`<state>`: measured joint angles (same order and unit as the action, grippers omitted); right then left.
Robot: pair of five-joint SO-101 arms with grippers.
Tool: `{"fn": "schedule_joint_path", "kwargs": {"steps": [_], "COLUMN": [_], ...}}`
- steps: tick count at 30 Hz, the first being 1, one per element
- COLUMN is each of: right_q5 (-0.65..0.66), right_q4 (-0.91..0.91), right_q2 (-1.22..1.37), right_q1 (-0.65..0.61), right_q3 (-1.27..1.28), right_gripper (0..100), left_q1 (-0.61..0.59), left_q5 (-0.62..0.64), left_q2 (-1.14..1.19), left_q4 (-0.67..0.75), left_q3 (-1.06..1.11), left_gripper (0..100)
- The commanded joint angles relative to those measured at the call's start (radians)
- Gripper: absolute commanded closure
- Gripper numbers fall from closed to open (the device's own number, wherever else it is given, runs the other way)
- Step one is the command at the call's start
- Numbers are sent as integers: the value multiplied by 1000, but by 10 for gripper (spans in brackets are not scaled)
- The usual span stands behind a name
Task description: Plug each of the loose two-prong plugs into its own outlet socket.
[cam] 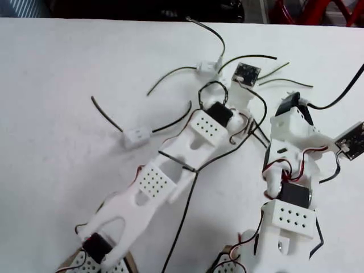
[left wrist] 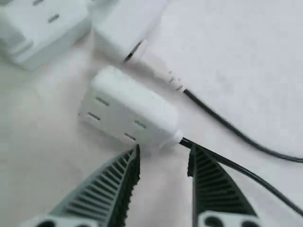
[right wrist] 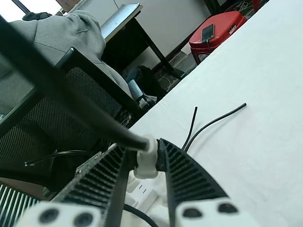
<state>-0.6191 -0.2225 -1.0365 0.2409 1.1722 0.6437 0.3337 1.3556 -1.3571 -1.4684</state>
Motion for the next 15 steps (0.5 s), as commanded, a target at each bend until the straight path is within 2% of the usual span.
{"fn": "schedule_joint_path", "kwargs": {"steps": [1, 9, 15], "right_q5": [2, 2, 2], "right_q4": [19, 19, 21], "right_q2": [-2, -2, -2], "right_q1": [4, 4, 4], "right_q3": [-29, -29, -29], "right_gripper": [982, 982, 982], "left_q1": [-47, -114, -74], "left_q5": [0, 0, 0], "left_q2": [-24, -27, -36], "left_q4": [-118, -233, -370], "left_q3": [-26, -28, -209], "left_gripper": [832, 834, 832]}}
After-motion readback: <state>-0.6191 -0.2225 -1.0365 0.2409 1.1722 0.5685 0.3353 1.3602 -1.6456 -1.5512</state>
